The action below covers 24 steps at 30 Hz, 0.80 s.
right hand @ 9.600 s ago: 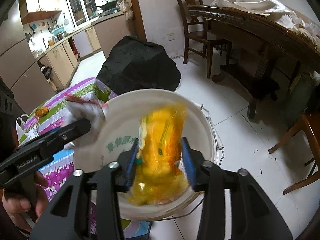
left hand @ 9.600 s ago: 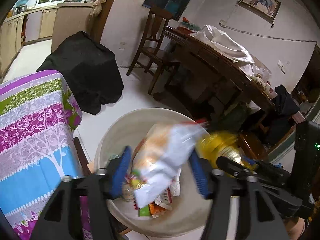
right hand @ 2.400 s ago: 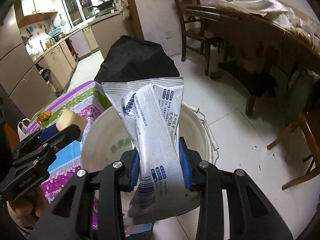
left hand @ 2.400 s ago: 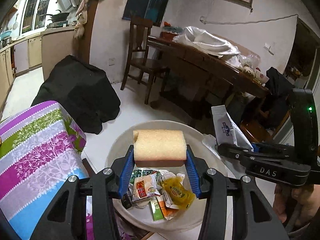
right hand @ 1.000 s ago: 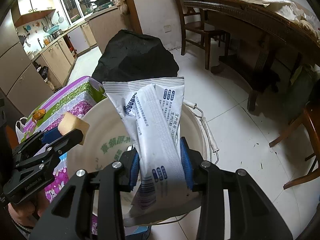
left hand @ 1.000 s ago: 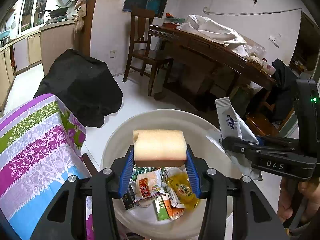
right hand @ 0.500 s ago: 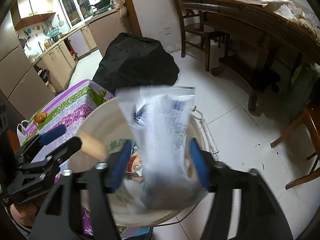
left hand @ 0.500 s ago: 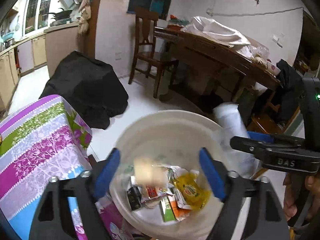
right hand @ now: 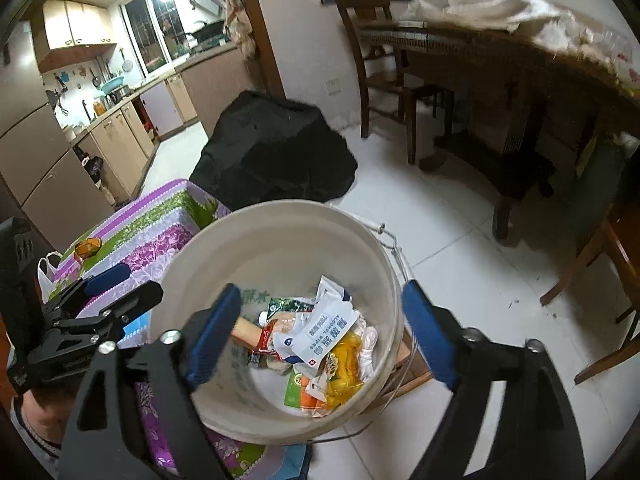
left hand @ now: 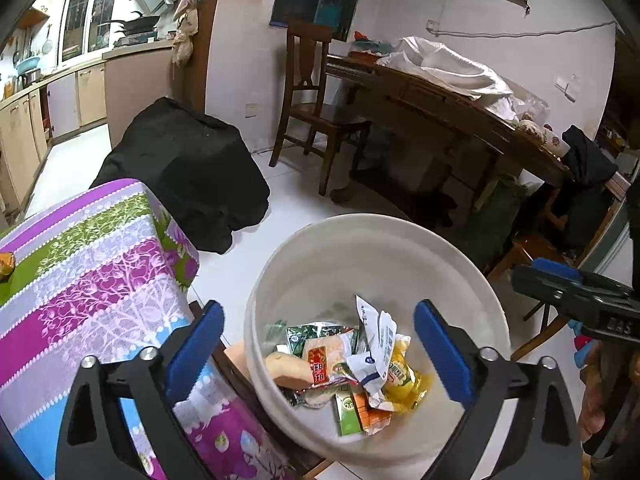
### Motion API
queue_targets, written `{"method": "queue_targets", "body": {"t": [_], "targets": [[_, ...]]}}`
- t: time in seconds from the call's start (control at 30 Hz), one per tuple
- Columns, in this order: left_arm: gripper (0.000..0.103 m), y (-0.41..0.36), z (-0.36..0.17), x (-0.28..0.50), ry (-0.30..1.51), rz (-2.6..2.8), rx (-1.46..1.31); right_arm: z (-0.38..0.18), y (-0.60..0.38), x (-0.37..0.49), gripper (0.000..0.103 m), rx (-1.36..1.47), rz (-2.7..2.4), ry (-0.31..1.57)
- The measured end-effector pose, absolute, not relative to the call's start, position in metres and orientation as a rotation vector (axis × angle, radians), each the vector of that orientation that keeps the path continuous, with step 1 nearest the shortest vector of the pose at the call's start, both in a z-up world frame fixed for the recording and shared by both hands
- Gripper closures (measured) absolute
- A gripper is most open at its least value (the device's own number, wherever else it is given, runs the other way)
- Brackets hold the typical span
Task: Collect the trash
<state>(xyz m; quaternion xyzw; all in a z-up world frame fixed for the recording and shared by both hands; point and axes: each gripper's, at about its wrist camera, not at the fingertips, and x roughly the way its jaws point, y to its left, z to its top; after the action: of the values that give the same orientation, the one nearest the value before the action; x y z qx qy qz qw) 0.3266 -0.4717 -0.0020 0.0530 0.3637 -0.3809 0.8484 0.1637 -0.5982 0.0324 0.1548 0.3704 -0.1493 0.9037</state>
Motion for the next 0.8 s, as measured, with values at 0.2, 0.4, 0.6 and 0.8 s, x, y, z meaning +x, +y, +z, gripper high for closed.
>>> {"method": "queue_targets", "body": {"t": [0.2,0.4,0.6,0.8], "targets": [[0.005,-0.433,0.015,0.295,0.687,-0.786,0.122,0.050,-0.558,0.117,0.006,0.230,-0.363,0.615],[0.005,-0.359,0.038,0.250,0.577,-0.685,0.085,0.062,-0.503,0.052,0.006,0.193,-0.402,0.463],[0.005,-0.293,0.056,0.189,0.484,-0.588,0.079,0.068,-0.445,0.000,0.005,0.165,-0.464,0.426],[0.005,-0.246,0.068,0.125,0.436,-0.541,0.074,0.066,-0.397,-0.041,0.005,0.148,-0.499,0.421]]}}
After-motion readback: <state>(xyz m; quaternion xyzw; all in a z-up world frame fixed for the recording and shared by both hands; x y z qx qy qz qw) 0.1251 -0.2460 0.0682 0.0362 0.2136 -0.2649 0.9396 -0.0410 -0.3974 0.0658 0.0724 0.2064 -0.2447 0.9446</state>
